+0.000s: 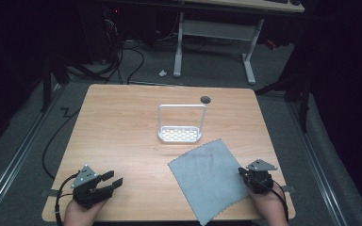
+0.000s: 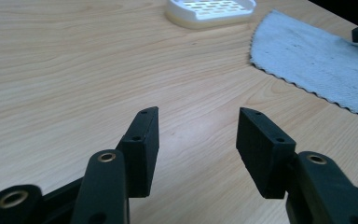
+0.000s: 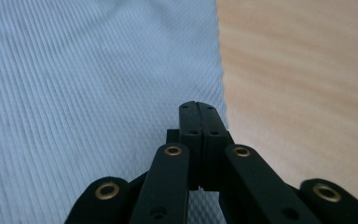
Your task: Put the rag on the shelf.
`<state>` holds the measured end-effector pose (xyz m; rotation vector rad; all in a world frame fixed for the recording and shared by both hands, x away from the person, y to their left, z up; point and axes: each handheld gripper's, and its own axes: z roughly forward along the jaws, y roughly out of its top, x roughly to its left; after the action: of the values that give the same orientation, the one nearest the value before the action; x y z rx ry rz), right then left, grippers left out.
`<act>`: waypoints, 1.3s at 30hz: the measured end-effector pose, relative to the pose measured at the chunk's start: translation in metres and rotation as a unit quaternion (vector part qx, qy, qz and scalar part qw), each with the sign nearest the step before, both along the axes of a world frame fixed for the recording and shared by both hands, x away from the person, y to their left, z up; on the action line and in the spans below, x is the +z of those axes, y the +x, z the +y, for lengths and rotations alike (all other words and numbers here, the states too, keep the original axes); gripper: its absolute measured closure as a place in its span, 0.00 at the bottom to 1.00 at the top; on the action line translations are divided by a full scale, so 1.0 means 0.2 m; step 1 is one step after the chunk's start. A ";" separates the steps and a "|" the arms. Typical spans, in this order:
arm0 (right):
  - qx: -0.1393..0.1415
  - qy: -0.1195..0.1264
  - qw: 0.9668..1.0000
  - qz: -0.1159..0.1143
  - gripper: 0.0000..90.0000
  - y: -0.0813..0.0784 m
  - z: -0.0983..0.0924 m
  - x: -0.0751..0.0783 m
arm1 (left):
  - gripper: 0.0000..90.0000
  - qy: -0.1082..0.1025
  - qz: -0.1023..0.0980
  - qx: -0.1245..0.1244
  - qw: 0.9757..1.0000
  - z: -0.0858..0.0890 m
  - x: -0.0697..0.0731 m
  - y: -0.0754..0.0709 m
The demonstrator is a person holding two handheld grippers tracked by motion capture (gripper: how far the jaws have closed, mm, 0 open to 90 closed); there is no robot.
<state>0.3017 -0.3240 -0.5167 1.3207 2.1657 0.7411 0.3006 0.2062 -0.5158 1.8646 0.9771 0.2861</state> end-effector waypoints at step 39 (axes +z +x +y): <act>0.104 0.005 0.994 0.015 1.00 0.20 0.47 -0.02 | 0.80 0.107 0.058 -0.063 0.991 -0.59 -0.05 0.18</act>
<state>0.3414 -0.2306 -0.5201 1.1273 2.3509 0.8177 0.3366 0.0876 -0.5256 2.1505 0.9313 0.2149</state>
